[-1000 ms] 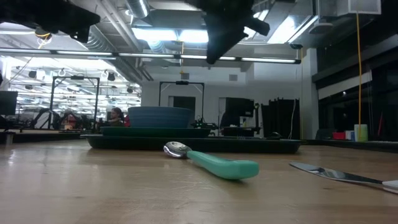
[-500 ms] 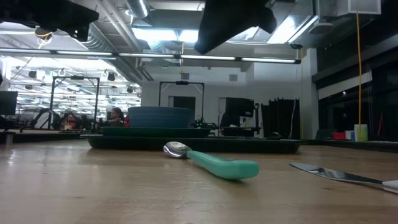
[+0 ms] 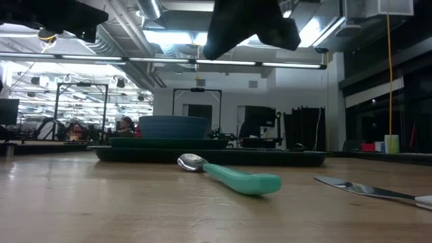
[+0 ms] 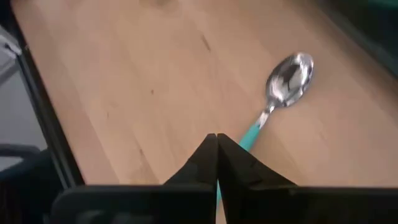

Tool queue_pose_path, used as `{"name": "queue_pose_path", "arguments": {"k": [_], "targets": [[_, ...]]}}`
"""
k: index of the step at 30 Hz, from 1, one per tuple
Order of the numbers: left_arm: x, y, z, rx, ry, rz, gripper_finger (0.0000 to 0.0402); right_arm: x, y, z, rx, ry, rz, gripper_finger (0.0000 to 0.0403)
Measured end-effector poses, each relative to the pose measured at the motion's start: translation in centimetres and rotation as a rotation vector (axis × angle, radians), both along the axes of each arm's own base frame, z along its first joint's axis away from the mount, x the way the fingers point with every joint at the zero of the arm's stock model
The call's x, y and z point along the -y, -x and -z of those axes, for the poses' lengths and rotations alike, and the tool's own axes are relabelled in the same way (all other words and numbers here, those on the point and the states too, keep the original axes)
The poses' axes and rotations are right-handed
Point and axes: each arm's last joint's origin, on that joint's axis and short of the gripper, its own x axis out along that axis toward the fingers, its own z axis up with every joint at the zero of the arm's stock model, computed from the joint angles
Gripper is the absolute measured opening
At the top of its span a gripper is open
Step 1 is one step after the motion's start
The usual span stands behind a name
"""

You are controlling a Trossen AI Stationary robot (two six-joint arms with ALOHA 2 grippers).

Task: Set up tray
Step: Put the light blue spoon to the left of the blue fork on the black napkin

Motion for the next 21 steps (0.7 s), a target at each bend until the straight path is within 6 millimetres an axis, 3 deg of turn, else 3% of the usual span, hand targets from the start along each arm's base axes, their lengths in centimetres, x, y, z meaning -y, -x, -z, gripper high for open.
{"name": "queue_pose_path", "arguments": {"k": [15,21], "targets": [[0.0,0.0,0.0,-0.001,-0.002,0.001,0.0003,-1.7,0.8,0.4,-0.036,-0.044,-0.011,0.0002],[0.0,0.0,0.0,-0.001,-0.002,0.000,0.0003,-1.5,1.4,0.9,-0.101,-0.002,0.019,0.0004]]}}
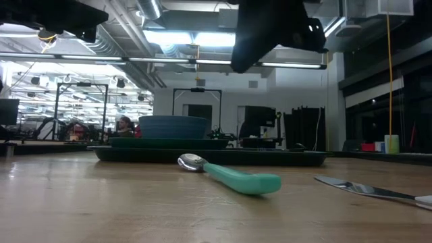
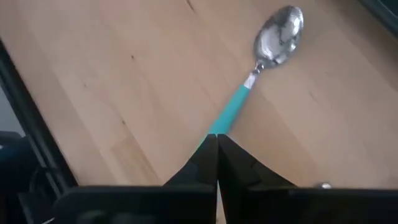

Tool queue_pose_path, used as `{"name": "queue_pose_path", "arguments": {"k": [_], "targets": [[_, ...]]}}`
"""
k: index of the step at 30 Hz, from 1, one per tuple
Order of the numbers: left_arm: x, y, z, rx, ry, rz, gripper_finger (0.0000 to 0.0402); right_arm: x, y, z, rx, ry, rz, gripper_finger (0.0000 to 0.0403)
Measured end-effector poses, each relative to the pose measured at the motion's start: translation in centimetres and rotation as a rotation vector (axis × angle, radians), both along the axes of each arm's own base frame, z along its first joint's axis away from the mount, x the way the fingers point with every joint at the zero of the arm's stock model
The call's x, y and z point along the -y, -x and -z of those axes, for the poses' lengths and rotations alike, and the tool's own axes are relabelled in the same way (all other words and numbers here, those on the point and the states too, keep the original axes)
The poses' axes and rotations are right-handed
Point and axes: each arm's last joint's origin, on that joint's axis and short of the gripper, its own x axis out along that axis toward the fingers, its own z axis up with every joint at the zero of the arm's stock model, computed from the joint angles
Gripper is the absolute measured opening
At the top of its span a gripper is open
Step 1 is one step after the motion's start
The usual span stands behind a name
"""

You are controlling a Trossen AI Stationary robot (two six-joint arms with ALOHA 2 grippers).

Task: Set up tray
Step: Put the light blue spoon to the left of the blue fork on the black napkin

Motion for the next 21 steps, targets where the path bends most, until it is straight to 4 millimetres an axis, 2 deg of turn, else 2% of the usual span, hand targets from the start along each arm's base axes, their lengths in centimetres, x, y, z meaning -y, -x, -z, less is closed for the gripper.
{"name": "queue_pose_path", "arguments": {"k": [13,17,21], "targets": [[0.0,0.0,0.0,-0.001,0.027,-0.003,0.0003,2.4,-1.2,0.0,0.001,-0.016,0.027,0.0012],[0.0,0.0,0.0,-0.002,0.028,-0.003,0.0003,2.5,-1.2,0.0,0.000,-0.015,0.027,0.0034],[0.0,0.0,0.0,-0.002,0.045,-0.004,0.0003,2.5,-1.3,0.3,-0.003,0.007,0.000,0.0075]]}}
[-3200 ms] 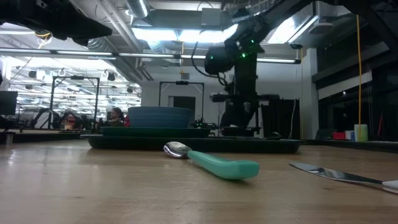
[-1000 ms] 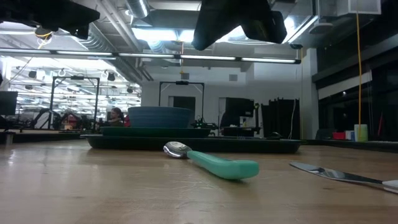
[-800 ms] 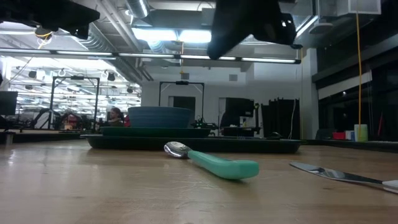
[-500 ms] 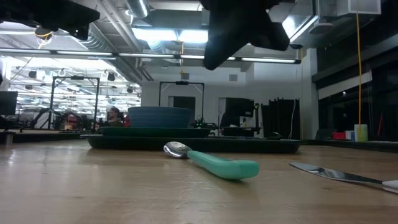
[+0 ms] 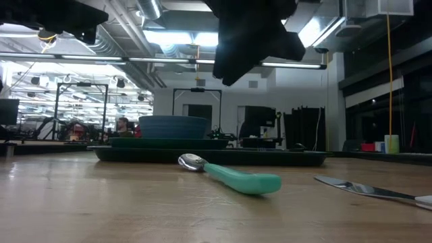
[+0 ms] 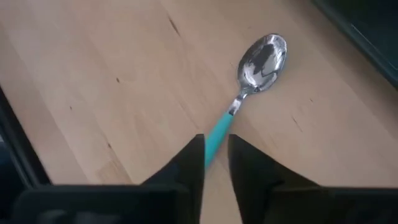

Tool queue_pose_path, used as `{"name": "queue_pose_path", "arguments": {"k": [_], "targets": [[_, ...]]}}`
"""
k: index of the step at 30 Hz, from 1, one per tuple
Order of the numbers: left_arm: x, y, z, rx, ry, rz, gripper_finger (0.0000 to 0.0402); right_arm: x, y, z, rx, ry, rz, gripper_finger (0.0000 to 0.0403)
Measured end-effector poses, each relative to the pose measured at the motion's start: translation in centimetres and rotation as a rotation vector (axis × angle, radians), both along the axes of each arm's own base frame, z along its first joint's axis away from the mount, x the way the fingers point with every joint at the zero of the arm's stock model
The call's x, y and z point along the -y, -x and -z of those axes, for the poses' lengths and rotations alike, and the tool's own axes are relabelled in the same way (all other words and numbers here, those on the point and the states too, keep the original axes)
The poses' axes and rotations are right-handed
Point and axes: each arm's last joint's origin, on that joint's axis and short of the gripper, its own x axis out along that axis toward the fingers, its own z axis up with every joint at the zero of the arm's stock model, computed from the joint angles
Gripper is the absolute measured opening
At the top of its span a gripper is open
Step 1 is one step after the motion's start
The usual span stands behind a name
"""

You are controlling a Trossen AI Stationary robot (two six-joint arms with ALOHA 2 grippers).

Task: Set up tray
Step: Put the light blue spoon to the left of the blue fork on the black napkin

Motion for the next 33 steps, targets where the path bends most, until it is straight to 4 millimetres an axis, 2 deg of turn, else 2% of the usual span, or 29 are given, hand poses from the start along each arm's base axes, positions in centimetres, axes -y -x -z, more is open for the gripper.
{"name": "queue_pose_path", "arguments": {"k": [8,13,33], "targets": [[0.0,0.0,0.1,-0.010,0.005,-0.001,0.0003,-0.4,-1.0,2.3,-0.015,0.010,-0.018,0.0160],[0.0,0.0,0.1,-0.009,0.006,-0.001,0.0003,-0.7,-1.4,4.1,-0.064,-0.019,-0.037,0.0193],[0.0,0.0,0.1,-0.009,0.006,-0.002,0.0003,-1.1,-2.4,9.0,-0.126,0.021,-0.029,0.0202]]}}
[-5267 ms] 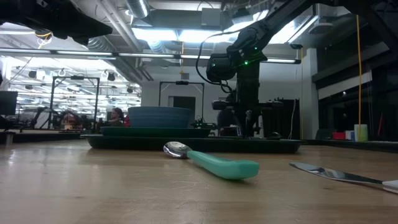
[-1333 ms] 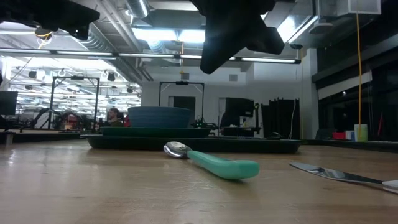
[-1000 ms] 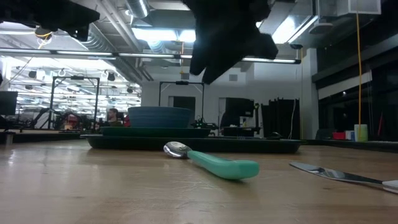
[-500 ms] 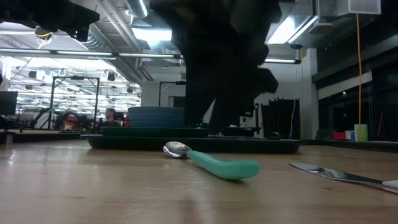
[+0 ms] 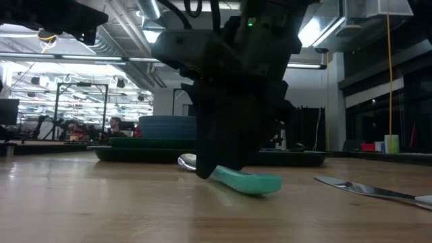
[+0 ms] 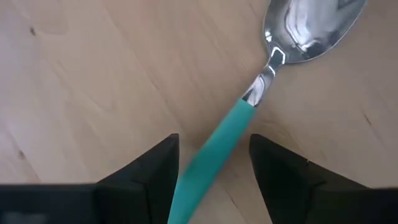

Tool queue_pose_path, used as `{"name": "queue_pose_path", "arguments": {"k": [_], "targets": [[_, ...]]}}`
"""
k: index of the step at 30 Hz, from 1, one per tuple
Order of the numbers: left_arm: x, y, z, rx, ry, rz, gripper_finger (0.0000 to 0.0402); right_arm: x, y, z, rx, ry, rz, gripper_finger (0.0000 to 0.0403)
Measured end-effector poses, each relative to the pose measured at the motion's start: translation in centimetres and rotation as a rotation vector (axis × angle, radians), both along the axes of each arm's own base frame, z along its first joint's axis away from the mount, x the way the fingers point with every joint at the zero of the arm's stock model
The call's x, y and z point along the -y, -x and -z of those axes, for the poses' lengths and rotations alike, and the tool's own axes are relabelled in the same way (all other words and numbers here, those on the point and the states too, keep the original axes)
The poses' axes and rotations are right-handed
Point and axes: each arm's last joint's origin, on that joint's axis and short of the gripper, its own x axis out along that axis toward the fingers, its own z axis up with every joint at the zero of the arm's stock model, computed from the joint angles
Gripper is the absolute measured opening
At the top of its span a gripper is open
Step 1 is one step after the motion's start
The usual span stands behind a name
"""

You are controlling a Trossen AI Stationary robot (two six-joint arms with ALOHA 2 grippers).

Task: Set up tray
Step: Put the light blue spoon to the left of the blue fork on the black napkin

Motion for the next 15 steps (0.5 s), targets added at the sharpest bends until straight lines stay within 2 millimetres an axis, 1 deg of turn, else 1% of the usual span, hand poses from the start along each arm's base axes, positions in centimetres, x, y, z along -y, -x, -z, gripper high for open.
{"name": "queue_pose_path", "arguments": {"k": [7,12,15], "targets": [[0.0,0.0,0.0,0.000,-0.001,0.000,0.0003,0.8,-0.2,0.1,0.004,0.038,0.027,0.0202],[0.0,0.0,0.0,0.000,-0.001,0.000,0.0003,1.2,0.0,0.2,-0.031,0.055,0.038,0.0202],[0.0,0.0,0.0,0.000,-0.001,0.000,0.0003,1.2,0.1,0.2,-0.037,0.059,0.039,0.0193]]}}
